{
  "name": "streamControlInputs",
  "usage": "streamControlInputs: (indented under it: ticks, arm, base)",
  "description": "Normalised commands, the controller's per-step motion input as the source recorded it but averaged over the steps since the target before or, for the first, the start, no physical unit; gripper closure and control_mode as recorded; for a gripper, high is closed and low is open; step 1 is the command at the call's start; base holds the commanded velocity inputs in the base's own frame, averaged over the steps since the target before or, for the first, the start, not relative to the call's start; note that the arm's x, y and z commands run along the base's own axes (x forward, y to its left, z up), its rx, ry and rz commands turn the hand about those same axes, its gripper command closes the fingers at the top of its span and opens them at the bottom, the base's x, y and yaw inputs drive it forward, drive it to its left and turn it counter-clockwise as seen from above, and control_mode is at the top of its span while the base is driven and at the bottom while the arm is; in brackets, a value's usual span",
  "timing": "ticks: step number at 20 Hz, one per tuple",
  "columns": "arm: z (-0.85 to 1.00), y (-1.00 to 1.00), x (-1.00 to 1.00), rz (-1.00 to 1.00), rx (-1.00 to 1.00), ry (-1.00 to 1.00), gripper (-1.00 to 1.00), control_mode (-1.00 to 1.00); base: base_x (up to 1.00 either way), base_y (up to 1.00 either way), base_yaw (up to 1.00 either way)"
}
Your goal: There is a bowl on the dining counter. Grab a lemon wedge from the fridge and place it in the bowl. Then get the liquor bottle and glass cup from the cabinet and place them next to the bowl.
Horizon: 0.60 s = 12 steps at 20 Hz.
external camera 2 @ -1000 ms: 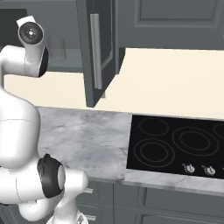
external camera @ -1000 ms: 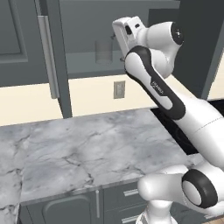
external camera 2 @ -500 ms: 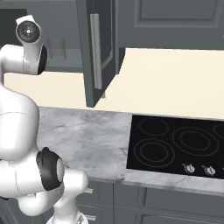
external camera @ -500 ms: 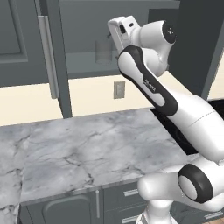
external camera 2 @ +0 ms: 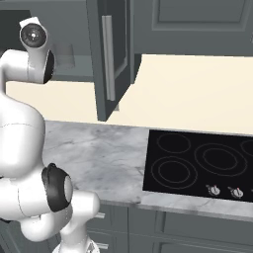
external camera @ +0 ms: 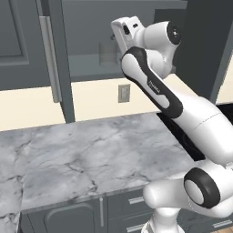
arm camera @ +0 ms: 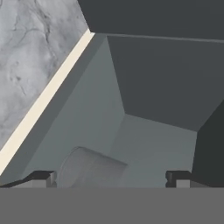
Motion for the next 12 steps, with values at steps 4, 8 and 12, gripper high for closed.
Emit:
streamControlInputs:
  ticks: [4,8,12]
  arm:
    - [0.0,0.03,0.32,0.0,0.0,0.01,-1.0,-1.0]
    - [0.0,0.03,0.32,0.0,0.0,0.02,-1.0,-1.0]
    - [0.0,0.0,0.32,0.0,0.0,0.02,-1.0,-1.0]
  base:
    - [0.0,0.0,0.0]
    - [0.0,0.0,0.0]
    - [0.0,0.0,0.0]
